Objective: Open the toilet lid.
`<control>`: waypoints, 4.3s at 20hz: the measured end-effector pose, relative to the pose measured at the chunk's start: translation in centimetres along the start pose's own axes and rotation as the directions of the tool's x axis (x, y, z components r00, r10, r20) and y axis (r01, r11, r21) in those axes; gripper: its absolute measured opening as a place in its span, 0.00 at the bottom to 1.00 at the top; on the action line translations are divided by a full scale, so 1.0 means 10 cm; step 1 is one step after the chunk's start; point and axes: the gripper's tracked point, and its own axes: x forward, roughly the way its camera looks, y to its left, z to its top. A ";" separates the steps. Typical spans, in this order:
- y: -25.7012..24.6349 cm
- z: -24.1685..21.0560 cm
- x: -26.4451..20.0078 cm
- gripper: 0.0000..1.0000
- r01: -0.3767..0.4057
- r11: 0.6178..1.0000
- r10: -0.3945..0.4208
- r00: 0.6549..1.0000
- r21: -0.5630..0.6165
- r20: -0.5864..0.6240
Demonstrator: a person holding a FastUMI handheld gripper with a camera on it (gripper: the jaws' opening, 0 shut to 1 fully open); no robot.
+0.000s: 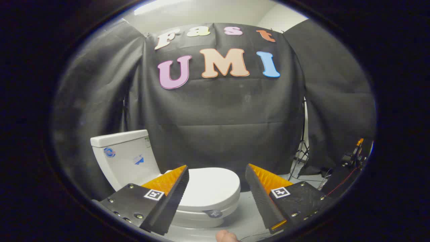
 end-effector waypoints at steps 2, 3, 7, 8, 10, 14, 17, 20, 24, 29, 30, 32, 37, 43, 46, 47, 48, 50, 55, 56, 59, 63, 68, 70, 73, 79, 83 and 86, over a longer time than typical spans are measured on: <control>0.10 -0.04 -0.06 1.00 -0.019 1.000 0.020 1.000 -0.013 0.014; 0.12 -0.11 -0.09 0.99 -0.014 0.999 0.014 1.000 -0.042 -0.013; 0.12 -0.10 -0.02 1.00 -0.030 1.000 0.030 0.999 0.000 -0.018; 0.17 -0.09 -0.02 1.00 -0.039 0.999 0.039 0.999 0.003 -0.016; 0.26 -0.06 -0.02 1.00 -0.056 0.998 0.055 0.998 -0.039 -0.012; 0.23 -0.06 0.00 0.99 -0.055 0.997 0.054 0.999 -0.061 -0.004; 0.21 -0.12 0.03 0.99 -0.050 0.998 0.049 0.998 -0.043 -0.025; 0.13 -0.23 0.09 1.00 -0.034 0.998 0.031 0.998 -0.052 -0.055; -0.07 -0.52 0.24 0.99 0.007 0.998 -0.016 0.992 -0.069 -0.124; -0.37 -1.03 0.45 1.00 0.061 0.998 -0.063 0.967 -0.015 -0.248; -0.41 -1.10 0.48 1.00 0.070 0.998 -0.068 0.962 0.000 -0.265; -0.44 -1.22 0.55 1.00 0.084 0.996 -0.076 0.953 0.013 -0.293; -0.55 -1.69 0.62 1.00 0.133 0.989 -0.095 0.905 0.063 -0.416; -0.52 -2.36 0.56 1.00 0.212 0.957 -0.051 0.797 0.199 -0.601; -0.29 -2.57 0.59 0.86 0.250 0.893 0.062 0.755 0.374 -0.653; -0.25 -2.58 0.59 0.79 0.273 0.855 0.099 0.748 0.441 -0.656; -0.18 -2.60 0.61 0.80 0.297 0.812 0.135 0.742 0.503 -0.657; -0.25 -2.76 0.58 0.46 0.385 0.757 0.107 0.725 0.529 -0.680; -0.21 -2.76 0.61 0.12 0.430 0.614 0.179 0.741 0.662 -0.647; -0.19 -2.78 0.62 0.12 0.430 0.588 0.201 0.743 0.685 -0.639; -0.07 -2.80 0.64 0.12 0.412 0.507 0.281 0.752 0.757 -0.597; -0.06 -2.85 0.74 0.01 0.383 0.553 0.267 0.760 0.740 -0.593; -0.05 -2.60 0.68 0.01 0.349 0.609 0.252 0.766 0.712 -0.591; -0.01 -2.49 0.68 0.01 0.319 0.662 0.245 0.763 0.678 -0.598; 0.07 -2.25 0.69 0.01 0.258 0.716 0.247 0.776 0.649 -0.581; 0.31 -1.80 0.71 0.01 0.140 0.760 0.288 0.803 0.635 -0.522; 0.46 -1.65 0.71 0.01 0.109 0.759 0.298 0.817 0.641 -0.493; 0.54 -1.54 0.72 0.01 0.064 0.787 0.302 0.828 0.614 -0.473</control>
